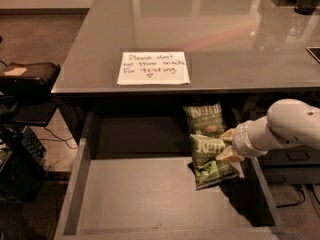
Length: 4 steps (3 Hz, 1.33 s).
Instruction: Pick green jalapeno chip bag from top drawer and place on counter
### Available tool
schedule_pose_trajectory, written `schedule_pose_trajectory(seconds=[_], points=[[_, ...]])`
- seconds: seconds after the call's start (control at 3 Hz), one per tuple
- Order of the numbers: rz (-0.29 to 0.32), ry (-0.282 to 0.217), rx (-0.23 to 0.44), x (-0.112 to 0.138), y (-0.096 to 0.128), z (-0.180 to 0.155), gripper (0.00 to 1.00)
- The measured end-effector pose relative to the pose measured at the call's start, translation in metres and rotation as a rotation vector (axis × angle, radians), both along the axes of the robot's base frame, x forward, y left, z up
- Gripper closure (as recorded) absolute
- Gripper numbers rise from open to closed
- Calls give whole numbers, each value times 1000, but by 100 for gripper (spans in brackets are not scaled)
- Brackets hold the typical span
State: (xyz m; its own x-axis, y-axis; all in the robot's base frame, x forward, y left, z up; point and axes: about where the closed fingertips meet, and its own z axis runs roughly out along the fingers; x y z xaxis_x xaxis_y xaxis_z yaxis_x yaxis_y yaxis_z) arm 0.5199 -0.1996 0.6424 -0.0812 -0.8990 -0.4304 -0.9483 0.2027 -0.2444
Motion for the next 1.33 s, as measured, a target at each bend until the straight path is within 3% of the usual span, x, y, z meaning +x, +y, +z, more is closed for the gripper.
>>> schedule_pose_trajectory(seconds=[0.33, 0.67, 1.33], points=[[-9, -4, 31, -4, 1, 12, 89], [-18, 0, 48, -7, 1, 24, 100], [-43, 72, 82, -11, 0, 77, 100]])
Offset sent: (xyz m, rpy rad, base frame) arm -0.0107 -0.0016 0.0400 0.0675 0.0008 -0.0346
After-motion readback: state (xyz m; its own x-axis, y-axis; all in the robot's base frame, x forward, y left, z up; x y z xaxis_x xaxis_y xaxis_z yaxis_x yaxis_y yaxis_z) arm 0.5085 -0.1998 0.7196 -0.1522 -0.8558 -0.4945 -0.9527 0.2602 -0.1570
